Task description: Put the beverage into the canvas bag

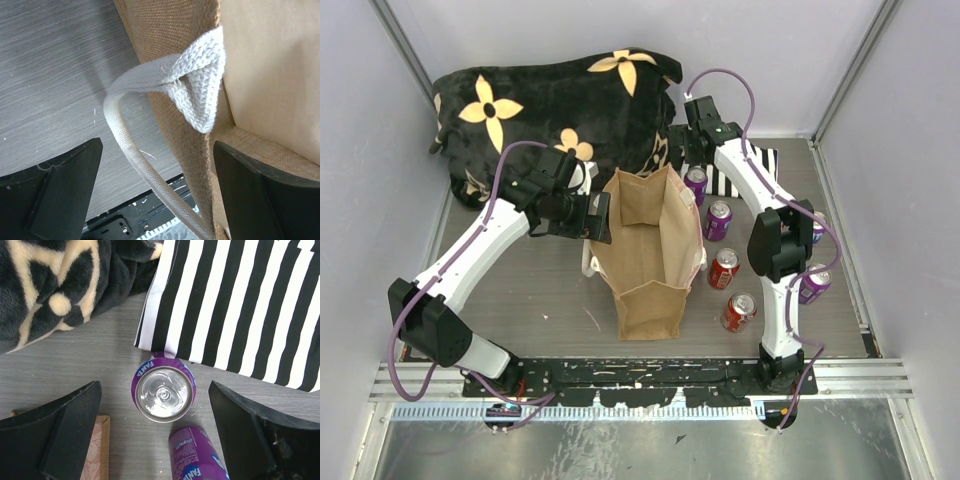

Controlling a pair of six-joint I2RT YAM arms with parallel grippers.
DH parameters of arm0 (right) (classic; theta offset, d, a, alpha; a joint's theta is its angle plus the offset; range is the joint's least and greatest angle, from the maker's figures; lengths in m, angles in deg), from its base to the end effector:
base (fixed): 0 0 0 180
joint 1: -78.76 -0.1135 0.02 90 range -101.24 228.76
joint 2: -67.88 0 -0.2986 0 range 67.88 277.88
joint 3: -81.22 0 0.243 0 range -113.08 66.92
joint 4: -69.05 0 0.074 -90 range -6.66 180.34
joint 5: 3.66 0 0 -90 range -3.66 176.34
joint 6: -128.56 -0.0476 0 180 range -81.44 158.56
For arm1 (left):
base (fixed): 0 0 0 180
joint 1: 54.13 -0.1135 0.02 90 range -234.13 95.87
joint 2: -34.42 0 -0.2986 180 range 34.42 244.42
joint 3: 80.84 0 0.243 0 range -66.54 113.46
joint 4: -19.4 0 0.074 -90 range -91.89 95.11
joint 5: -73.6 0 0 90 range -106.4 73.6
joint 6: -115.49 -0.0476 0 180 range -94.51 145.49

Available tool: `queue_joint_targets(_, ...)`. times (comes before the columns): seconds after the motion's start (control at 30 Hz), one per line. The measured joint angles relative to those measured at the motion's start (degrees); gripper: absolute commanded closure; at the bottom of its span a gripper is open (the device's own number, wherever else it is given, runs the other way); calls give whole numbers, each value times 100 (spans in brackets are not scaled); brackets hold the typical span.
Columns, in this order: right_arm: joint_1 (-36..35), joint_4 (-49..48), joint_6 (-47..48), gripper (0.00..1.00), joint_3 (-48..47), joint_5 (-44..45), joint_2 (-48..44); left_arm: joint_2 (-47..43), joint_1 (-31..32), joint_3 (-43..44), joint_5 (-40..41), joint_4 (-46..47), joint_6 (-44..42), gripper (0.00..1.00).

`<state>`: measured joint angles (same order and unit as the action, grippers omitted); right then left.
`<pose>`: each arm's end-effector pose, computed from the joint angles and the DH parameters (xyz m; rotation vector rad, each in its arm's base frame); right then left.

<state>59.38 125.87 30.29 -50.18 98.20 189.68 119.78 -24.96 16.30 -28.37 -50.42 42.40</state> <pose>0.4738 0.1563 0.3193 -0.1335 2.3685 -0.0172 0.2550 -0.1536 0.3584 0.3627 2.6309 -0.5536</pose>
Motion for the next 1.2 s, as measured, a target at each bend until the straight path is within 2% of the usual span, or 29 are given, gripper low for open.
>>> queue_joint_targets(0.43,72,278,-2,6,-151,55,649,0,0,2,0,0,-24,1)
queue_joint_targets(0.8,103,306,-17,17,-59,55,651,0,0,2,0,-2,-37,1)
queue_joint_targets(0.87,111,306,-37,24,-35,50,651,0,0,2,0,-2,-37,1)
queue_joint_targets(0.97,111,297,-94,40,11,46,651,-2,0,2,0,-2,-37,1)
queue_joint_targets(1.2,111,256,-142,92,42,22,645,-9,0,0,0,-2,-37,1)
